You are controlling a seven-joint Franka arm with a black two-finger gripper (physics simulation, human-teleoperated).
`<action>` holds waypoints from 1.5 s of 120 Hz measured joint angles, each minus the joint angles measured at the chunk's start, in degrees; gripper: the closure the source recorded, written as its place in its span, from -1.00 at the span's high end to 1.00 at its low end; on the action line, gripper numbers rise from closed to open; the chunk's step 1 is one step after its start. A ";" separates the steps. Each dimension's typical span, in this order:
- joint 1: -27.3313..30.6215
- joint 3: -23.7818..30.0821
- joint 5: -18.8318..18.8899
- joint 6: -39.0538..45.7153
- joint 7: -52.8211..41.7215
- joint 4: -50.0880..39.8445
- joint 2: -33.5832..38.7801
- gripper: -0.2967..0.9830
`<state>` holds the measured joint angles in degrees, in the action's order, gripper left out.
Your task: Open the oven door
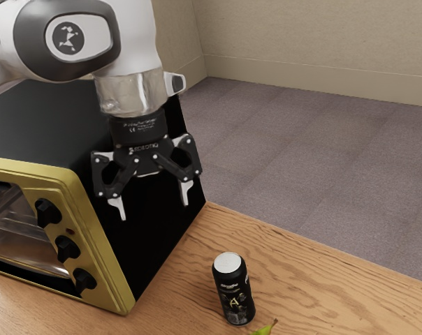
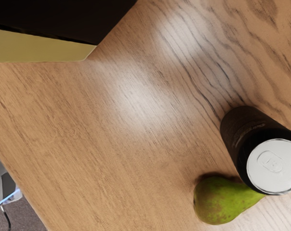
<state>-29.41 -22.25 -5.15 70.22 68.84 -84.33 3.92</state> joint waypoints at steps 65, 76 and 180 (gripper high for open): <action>13.83 7.81 2.68 6.66 39.00 -12.42 27.25 0.54; 23.34 11.76 4.92 6.62 42.51 -23.05 41.01 0.53; 55.52 16.57 4.18 19.91 26.01 -32.54 39.02 0.54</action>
<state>26.11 -5.68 -0.97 90.13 94.85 -116.87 42.94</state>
